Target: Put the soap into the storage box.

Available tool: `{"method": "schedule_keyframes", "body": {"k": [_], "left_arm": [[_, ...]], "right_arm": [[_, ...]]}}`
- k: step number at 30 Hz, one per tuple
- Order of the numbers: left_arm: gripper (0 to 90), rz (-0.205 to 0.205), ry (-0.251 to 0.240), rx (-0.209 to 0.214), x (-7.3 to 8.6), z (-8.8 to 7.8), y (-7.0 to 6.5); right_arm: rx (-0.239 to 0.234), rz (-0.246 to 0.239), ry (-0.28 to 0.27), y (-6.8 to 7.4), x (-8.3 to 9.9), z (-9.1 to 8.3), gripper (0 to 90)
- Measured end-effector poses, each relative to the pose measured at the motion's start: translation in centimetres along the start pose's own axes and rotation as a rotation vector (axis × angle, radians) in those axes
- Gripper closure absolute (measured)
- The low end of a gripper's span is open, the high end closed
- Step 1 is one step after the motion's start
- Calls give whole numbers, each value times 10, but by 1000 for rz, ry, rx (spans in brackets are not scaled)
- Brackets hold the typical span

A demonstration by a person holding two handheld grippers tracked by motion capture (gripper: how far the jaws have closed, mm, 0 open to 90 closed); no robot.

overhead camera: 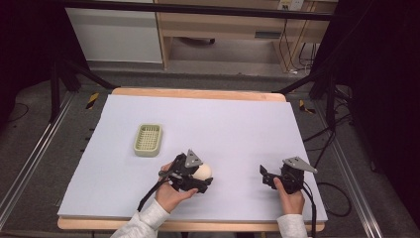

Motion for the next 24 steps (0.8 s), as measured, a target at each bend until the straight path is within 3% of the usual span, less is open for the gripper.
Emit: {"method": "schedule_keyframes", "body": {"k": [9,24], "left_arm": [[237,-36,-20,-31,4,-24,27],[237,-106,-38,-93,19,-49,73]], "right_arm": [[1,-8,3,1,1,0,45],[-8,-11,11,5,2,0,46]]}}
Point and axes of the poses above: each handheld gripper's, and its own axes: z roughly forward along the jaws, x roughly out of its underside, y roughly to its left, the point moved 7 cm from there along z, roughly forward along the jaws, and after that the axes turned 2 degrees about x, right-handed, at the moved point
